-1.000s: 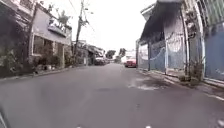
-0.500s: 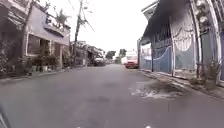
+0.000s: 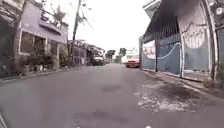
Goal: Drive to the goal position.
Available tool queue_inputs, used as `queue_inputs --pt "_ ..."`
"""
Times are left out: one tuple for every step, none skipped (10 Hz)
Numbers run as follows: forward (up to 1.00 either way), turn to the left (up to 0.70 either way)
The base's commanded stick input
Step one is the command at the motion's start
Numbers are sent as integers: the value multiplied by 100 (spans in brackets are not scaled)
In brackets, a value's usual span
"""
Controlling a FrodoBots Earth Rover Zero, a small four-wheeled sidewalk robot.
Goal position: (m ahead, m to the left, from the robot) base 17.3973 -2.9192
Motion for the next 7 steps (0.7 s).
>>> queue_inputs --pt "100 0" --pt "100 0" --pt "100 0" --pt "100 0" --pt "100 0" --pt "100 0" --pt "100 0"
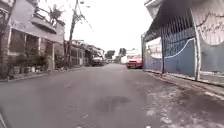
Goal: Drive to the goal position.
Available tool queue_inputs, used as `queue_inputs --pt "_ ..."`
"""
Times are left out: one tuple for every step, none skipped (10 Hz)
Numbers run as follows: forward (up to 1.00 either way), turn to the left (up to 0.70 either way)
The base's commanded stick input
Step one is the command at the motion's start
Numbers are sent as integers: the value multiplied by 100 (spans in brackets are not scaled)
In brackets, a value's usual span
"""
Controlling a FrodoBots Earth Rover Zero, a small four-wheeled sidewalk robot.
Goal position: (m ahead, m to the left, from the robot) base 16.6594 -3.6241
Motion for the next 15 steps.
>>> queue_inputs --pt "100 0" --pt "100 0" --pt "100 0" --pt "100 0" --pt "100 0" --pt "100 0" --pt "100 0" --pt "100 0" --pt "100 0" --pt "100 0" --pt "100 0" --pt "100 0" --pt "100 0" --pt "100 0" --pt "100 0"
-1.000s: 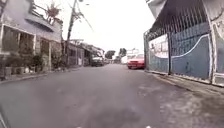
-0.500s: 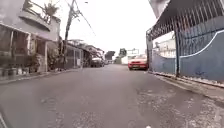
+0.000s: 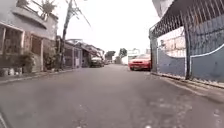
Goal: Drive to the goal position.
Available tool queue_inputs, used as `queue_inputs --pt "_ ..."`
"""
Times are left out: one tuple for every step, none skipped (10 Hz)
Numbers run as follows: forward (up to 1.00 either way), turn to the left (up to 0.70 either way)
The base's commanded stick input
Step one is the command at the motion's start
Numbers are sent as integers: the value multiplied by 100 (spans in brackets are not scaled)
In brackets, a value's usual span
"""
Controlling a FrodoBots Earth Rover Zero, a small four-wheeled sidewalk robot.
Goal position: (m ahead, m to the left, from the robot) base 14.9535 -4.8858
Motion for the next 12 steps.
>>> queue_inputs --pt "100 0" --pt "100 0" --pt "100 0" --pt "100 0" --pt "100 0" --pt "100 0" --pt "100 0" --pt "100 0" --pt "100 0" --pt "100 0" --pt "100 -13" --pt "100 -35"
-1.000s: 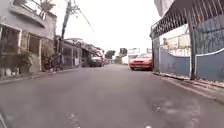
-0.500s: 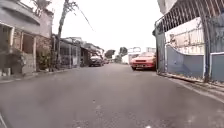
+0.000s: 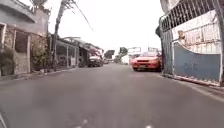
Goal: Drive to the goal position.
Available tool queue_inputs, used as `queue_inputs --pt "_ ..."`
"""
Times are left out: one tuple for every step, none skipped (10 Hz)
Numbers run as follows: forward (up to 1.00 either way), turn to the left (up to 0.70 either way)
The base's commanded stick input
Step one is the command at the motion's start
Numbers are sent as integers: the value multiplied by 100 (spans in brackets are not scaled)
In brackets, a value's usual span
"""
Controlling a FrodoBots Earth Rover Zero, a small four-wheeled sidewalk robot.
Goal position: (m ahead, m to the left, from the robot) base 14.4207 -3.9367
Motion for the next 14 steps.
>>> queue_inputs --pt "100 -26" --pt "100 -4" --pt "100 0" --pt "100 0" --pt "100 0" --pt "100 0" --pt "100 0" --pt "100 0" --pt "100 0" --pt "100 0" --pt "100 0" --pt "100 0" --pt "100 0" --pt "100 0"
